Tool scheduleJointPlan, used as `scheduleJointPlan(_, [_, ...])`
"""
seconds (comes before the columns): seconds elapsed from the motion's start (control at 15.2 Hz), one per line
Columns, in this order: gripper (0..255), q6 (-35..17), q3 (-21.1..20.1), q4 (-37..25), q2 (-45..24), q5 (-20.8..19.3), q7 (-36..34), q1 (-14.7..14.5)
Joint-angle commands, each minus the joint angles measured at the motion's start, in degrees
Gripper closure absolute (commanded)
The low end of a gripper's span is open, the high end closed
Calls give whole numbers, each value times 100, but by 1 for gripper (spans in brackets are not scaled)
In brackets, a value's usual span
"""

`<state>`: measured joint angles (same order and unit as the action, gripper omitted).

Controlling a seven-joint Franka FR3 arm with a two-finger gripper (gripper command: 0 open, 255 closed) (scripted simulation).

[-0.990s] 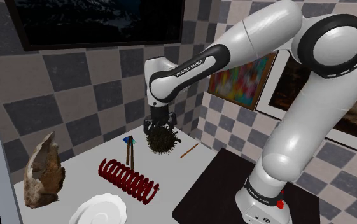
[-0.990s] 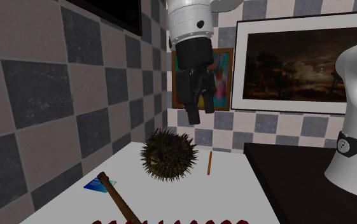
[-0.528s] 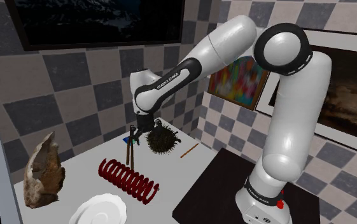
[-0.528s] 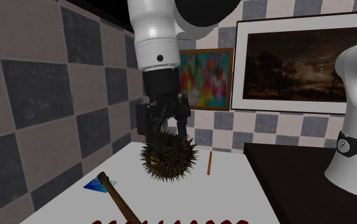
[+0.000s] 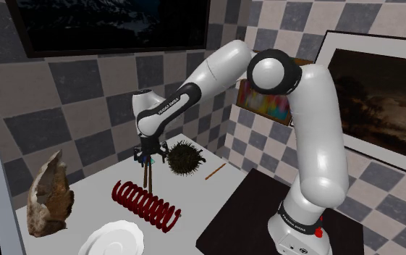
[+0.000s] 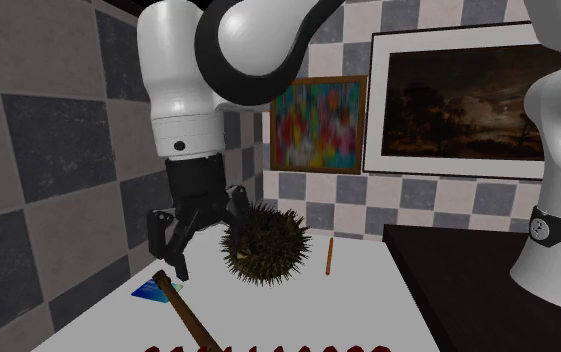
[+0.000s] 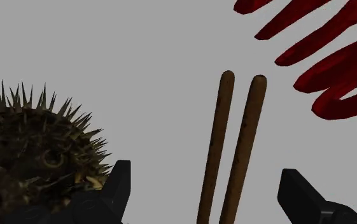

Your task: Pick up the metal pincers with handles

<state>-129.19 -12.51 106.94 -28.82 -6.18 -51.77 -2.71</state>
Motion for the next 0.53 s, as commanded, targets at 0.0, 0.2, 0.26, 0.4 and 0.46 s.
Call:
scheduleJointPlan(0.0, [0,-54,107,-419,-434,-90,-187,-78])
scheduleJointPlan(0.2, [0,14,258,-1219,-1107,-170,-424,-204])
scheduleJointPlan(0.26, [0,53,306,-1509,-1338,-188,-494,-242])
scheduleJointPlan(0.4, [0,15,323,-1570,-1433,-197,-509,-255])
scheduleJointPlan(0.46, [0,-30,331,-1579,-1488,-205,-513,-260])
